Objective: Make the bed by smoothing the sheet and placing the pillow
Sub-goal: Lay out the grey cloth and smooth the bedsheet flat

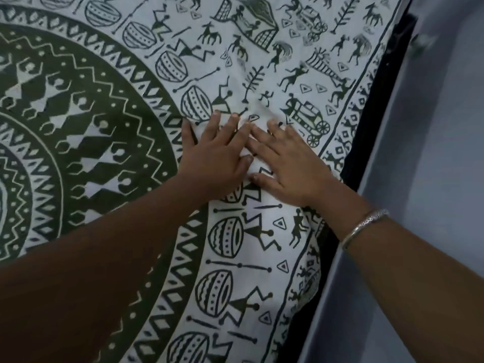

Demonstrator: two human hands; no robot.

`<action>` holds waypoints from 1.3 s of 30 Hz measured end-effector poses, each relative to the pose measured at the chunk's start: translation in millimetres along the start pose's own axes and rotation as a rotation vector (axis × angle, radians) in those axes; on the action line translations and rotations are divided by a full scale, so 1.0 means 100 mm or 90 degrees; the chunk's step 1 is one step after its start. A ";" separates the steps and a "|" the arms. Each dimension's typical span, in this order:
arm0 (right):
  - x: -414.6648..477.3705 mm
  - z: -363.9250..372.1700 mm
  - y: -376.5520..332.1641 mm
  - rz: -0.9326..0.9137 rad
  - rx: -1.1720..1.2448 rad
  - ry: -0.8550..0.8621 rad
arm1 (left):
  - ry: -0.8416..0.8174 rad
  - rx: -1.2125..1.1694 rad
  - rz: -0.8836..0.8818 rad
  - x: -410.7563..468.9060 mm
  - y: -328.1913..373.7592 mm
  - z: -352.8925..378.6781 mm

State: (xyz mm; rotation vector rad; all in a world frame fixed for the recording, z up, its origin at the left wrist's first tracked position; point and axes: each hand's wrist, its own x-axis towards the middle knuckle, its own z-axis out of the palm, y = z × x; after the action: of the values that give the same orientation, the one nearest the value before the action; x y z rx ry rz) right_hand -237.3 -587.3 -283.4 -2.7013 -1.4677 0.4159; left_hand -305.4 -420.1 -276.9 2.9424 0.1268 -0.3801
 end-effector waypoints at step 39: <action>0.73 -0.37 1.49 -0.004 -0.086 0.053 | 0.036 0.069 0.014 1.54 0.43 -0.33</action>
State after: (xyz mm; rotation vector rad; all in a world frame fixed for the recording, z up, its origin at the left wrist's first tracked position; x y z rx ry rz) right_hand -67.8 -605.8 -287.3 -2.7771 -1.5344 0.2084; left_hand -144.1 -446.6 -278.8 3.0600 0.0839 -0.3095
